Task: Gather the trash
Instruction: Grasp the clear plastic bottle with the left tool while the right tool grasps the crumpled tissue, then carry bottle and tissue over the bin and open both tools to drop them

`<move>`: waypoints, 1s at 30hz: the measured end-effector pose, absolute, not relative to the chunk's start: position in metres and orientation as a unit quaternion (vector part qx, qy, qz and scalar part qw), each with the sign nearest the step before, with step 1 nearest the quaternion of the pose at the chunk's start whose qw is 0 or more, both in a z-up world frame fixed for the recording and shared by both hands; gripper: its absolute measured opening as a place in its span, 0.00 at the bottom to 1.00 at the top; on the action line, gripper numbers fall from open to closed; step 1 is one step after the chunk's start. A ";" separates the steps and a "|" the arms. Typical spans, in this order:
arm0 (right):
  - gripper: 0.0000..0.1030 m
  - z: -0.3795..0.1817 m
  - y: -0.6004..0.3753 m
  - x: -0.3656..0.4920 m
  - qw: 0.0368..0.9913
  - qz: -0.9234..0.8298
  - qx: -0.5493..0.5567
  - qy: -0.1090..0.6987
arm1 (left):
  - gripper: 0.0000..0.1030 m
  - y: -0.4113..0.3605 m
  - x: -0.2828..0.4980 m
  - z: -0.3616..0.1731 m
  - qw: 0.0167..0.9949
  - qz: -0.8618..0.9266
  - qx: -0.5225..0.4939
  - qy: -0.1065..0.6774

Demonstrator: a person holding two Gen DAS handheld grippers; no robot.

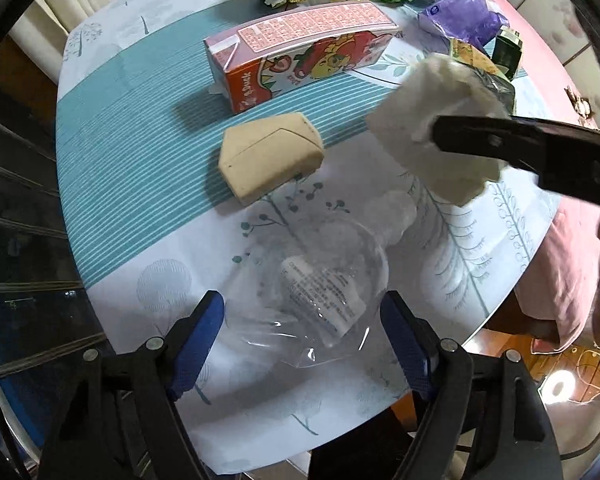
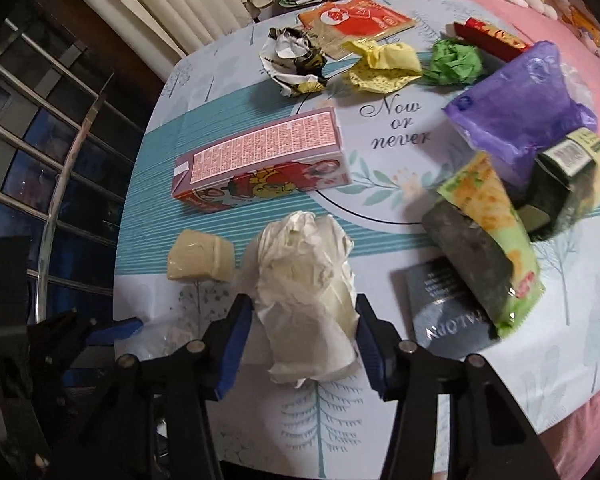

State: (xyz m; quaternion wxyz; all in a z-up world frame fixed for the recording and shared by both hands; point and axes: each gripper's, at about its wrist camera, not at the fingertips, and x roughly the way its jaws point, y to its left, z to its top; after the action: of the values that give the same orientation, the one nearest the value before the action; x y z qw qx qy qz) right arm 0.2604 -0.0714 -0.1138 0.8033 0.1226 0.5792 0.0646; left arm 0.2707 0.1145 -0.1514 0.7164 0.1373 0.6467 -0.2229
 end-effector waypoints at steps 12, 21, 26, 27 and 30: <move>0.49 -0.112 -0.080 0.229 0.795 0.055 0.145 0.586 | 0.78 0.093 0.272 -0.158 0.698 -0.246 0.162 0.652; 0.49 -0.111 -0.099 0.207 0.796 0.044 0.155 0.584 | 0.60 0.074 0.270 -0.180 0.693 -0.222 0.198 0.657; 0.49 -0.110 -0.102 0.194 0.798 0.057 0.150 0.580 | 0.50 0.075 0.263 -0.174 0.720 -0.194 0.189 0.639; 0.49 -0.110 -0.102 0.191 0.799 0.061 0.148 0.580 | 0.49 0.075 0.261 -0.173 0.726 -0.187 0.183 0.636; 0.49 -0.107 -0.104 0.178 0.802 0.070 0.140 0.576 | 0.49 0.082 0.255 -0.164 0.749 -0.168 0.158 0.621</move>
State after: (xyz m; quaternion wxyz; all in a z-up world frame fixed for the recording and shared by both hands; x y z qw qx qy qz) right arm 0.1782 -0.1041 -0.1075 0.8021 0.1402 0.5763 0.0702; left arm 0.2554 0.0825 -0.1635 0.7489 0.1580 0.6212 -0.1680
